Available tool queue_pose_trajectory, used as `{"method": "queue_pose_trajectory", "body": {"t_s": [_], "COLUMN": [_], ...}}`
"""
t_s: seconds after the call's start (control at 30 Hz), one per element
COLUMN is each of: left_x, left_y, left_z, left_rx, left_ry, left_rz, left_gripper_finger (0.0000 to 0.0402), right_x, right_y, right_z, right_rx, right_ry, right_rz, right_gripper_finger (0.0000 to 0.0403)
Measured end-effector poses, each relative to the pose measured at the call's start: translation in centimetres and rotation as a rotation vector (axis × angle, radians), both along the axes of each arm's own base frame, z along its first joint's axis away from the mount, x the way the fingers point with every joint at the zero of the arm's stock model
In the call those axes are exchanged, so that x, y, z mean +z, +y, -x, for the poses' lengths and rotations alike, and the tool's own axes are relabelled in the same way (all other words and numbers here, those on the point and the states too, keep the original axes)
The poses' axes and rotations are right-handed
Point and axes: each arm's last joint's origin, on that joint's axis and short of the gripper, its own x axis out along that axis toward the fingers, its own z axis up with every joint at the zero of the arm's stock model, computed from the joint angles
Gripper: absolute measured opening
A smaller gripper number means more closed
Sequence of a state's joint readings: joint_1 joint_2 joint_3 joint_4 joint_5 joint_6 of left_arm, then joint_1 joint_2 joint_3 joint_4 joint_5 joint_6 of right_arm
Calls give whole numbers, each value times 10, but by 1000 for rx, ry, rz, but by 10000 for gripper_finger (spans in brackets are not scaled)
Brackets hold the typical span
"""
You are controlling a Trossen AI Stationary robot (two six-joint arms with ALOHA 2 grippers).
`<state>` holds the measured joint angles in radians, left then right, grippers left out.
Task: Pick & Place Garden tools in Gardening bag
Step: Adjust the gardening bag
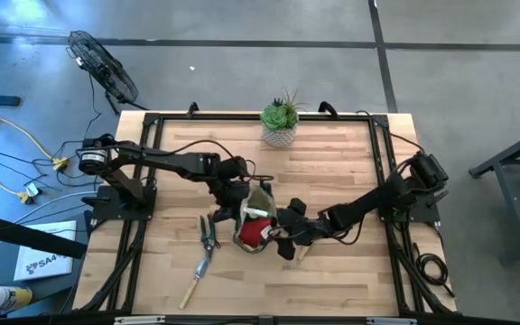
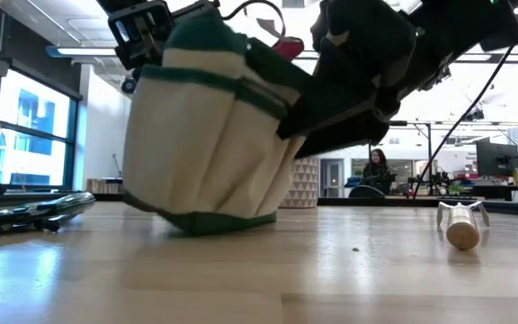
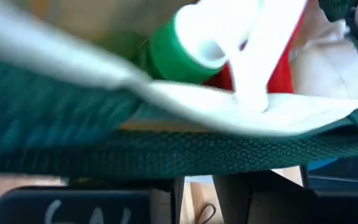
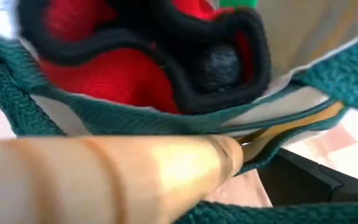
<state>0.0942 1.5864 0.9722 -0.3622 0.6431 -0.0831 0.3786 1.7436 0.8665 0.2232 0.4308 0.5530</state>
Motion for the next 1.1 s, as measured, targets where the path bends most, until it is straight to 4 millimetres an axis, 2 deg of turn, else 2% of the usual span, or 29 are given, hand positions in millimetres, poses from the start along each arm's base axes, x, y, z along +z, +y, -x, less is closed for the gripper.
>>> {"method": "queue_pose_trajectory", "body": {"t_s": [0.2, 0.4, 0.7, 1.1], "left_x": [1, 1, 1, 1], "left_y": [-7, -8, -14, -14], "left_z": [-2, -2, -2, -2], "left_rx": [-2, 12, 40, 79], "left_ry": [-4, 10, 47, 73], "left_rz": [15, 27, 54, 47], "left_gripper_finger": [72, 72, 72, 72], "right_x": [15, 20, 12, 11], "right_y": [-4, -7, -5, 9], "right_z": [5, 8, 16, 24], "right_rx": [-55, -65, -69, -2], "right_ry": [-24, -22, 78, 118], "right_rz": [45, 80, 74, -8], "right_gripper_finger": [297, 297, 297, 297]}}
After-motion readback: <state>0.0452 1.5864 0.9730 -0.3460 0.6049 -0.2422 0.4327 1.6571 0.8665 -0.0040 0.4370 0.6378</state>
